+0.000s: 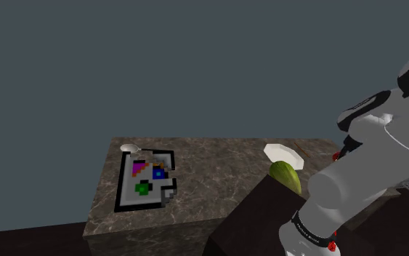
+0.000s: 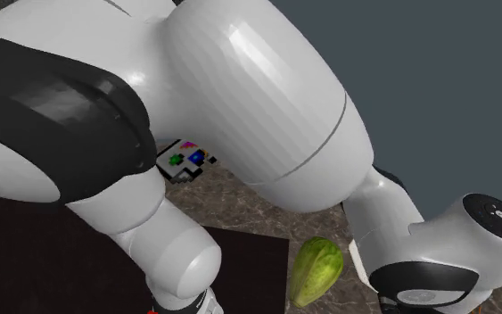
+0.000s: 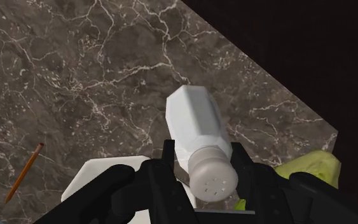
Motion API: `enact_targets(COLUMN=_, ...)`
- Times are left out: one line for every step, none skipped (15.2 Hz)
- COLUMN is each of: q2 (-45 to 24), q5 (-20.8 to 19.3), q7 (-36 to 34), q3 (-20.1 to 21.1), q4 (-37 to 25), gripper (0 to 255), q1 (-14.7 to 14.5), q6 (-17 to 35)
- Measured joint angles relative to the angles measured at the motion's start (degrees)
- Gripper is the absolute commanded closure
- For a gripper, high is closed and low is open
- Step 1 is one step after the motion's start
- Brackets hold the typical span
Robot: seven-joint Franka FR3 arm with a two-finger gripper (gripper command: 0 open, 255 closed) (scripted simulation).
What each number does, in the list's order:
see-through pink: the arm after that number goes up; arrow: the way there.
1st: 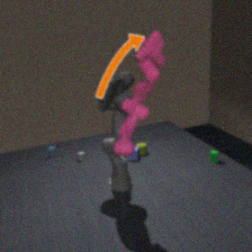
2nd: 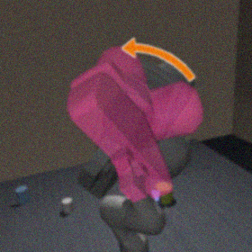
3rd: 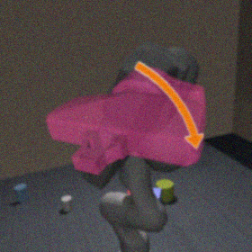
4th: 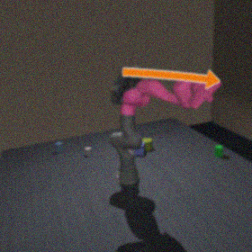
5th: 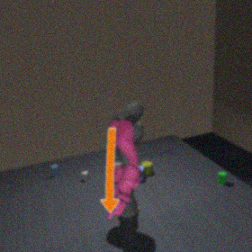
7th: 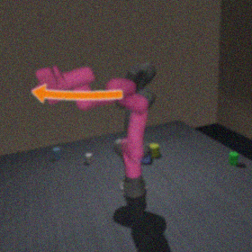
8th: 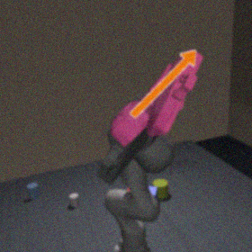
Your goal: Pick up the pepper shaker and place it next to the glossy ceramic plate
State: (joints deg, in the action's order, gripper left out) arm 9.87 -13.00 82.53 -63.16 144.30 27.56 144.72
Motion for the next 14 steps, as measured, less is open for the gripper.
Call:
enact_targets(q2=-1.05, q5=1.26, q7=0.75, q3=-0.67, q4=0.34, gripper=255, q1=-0.84, q6=1.03)
enact_targets(q2=-2.29, q5=2.86, q7=2.00, q3=-1.64, q4=0.62, gripper=255, q1=-1.77, q6=2.12)
enact_targets(q2=-3.74, q5=4.91, q7=3.55, q3=-2.66, q4=0.80, gripper=255, q1=-2.87, q6=3.16)
enact_targets(q2=-5.07, q5=6.98, q7=4.92, q3=-3.36, q4=1.04, gripper=255, q1=-3.86, q6=4.11)
enact_targets(q2=-6.72, q5=9.65, q7=6.85, q3=-4.15, q4=1.11, gripper=255, q1=-4.91, q6=4.97)
enact_targets(q2=-8.77, q5=13.16, q7=9.47, q3=-4.80, q4=1.22, gripper=255, q1=-5.89, q6=5.93)
enact_targets(q2=-10.65, q5=16.78, q7=12.14, q3=-4.88, q4=1.47, gripper=255, q1=-6.30, q6=6.84)
enact_targets(q2=-12.05, q5=19.69, q7=14.19, q3=-4.46, q4=1.67, gripper=255, q1=-6.25, q6=7.47)
enact_targets(q2=-14.37, q5=23.79, q7=17.21, q3=-3.27, q4=1.51, gripper=255, q1=-5.69, q6=8.07)
enact_targets(q2=-16.09, q5=27.51, q7=19.84, q3=-1.70, q4=1.35, gripper=255, q1=-4.55, q6=8.49)
enact_targets(q2=-17.46, q5=30.46, q7=21.95, q3=-0.08, q4=1.38, gripper=255, q1=-3.30, q6=9.03)
enact_targets(q2=-18.68, q5=33.00, q7=23.69, q3=1.56, q4=1.29, gripper=255, q1=-2.10, q6=9.45)
enact_targets(q2=-20.24, q5=35.98, q7=25.99, q3=3.72, q4=0.98, gripper=255, q1=-0.22, q6=9.84)
enact_targets(q2=-21.36, q5=38.32, q7=27.61, q3=5.49, q4=0.85, gripper=255, q1=1.14, q6=10.27)
